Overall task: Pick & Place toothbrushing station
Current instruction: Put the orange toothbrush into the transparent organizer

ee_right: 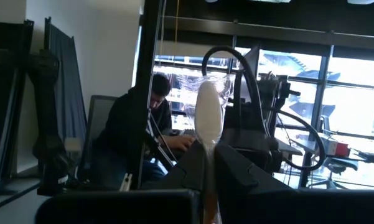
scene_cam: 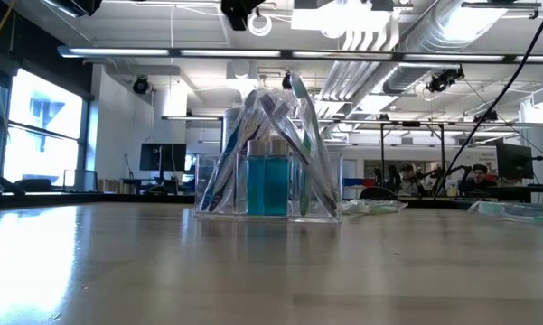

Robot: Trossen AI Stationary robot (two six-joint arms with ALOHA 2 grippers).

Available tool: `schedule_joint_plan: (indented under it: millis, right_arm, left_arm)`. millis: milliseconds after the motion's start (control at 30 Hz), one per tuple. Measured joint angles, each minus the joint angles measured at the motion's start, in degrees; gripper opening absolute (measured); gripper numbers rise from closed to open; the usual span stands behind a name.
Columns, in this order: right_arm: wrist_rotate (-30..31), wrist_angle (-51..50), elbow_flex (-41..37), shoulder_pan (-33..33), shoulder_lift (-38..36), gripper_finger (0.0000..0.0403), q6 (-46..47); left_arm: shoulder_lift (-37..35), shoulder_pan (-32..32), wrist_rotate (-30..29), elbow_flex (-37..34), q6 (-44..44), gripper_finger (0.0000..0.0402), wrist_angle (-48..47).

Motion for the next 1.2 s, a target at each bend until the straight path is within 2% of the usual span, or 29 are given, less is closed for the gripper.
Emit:
schedule_joint_plan:
  millis: [267, 700, 1200]
  right_arm:
    - [-0.06, 0.11, 0.0, -0.9, 0.6, 0.001, 1.34]
    - [-0.1, 0.07, 0.0, -2.67, 1.73, 0.001, 3.04]
    - [-0.16, -1.17, 0.0, -3.4, 1.7, 0.001, 4.28]
  left_arm:
    - [0.84, 0.42, -0.41, 1.71, 1.95, 0.0214, -0.18]
    - [0.81, 1.09, -0.21, 2.07, -1.46, 0.0214, -2.88]
    - [0.81, 1.6, -0.42, 2.07, -1.54, 0.0213, -2.98]
